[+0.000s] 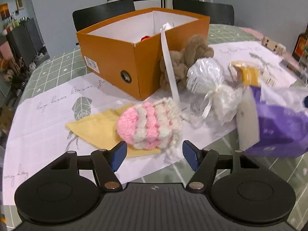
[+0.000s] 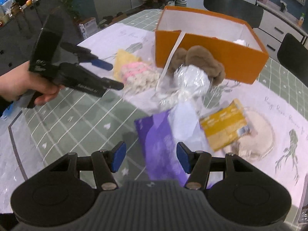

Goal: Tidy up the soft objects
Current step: 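Withdraw both tools from the box back toward the table, then grasp the pink-and-white crocheted item with the left tool while the right tool grasps the beige slipper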

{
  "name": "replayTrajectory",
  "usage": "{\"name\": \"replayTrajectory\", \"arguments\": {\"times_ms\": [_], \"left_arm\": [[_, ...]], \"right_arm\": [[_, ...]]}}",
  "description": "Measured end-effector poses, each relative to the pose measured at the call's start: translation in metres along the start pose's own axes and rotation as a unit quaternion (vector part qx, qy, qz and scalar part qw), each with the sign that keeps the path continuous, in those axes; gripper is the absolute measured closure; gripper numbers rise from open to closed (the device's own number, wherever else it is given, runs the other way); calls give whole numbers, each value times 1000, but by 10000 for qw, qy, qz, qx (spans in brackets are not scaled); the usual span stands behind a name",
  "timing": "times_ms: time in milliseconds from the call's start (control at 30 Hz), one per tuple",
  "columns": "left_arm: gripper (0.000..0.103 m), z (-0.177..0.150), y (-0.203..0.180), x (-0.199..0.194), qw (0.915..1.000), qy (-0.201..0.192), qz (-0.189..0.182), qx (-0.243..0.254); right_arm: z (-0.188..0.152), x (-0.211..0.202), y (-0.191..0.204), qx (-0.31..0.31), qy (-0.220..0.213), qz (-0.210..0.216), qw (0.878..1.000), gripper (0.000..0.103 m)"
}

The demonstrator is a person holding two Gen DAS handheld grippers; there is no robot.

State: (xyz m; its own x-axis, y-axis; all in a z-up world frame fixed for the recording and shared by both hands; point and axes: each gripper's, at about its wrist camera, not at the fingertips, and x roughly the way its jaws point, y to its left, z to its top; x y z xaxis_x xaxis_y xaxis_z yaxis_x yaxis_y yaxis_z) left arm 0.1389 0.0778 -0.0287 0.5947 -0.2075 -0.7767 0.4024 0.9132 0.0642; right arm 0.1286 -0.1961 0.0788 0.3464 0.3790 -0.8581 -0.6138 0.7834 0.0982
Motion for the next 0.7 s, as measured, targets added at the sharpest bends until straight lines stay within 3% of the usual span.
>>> {"name": "replayTrajectory", "arguments": {"times_ms": [300, 600, 700], "left_arm": [[19, 14, -1, 18, 9997, -179, 131, 89], [15, 25, -11, 45, 9996, -52, 129, 239], [15, 21, -16, 57, 9992, 154, 179, 316]], "right_arm": [[-40, -34, -25, 391, -236, -90, 9989, 44], [-62, -56, -78, 1041, -451, -468, 9924, 41], [-65, -53, -93, 1182, -457, -581, 9902, 40]]}}
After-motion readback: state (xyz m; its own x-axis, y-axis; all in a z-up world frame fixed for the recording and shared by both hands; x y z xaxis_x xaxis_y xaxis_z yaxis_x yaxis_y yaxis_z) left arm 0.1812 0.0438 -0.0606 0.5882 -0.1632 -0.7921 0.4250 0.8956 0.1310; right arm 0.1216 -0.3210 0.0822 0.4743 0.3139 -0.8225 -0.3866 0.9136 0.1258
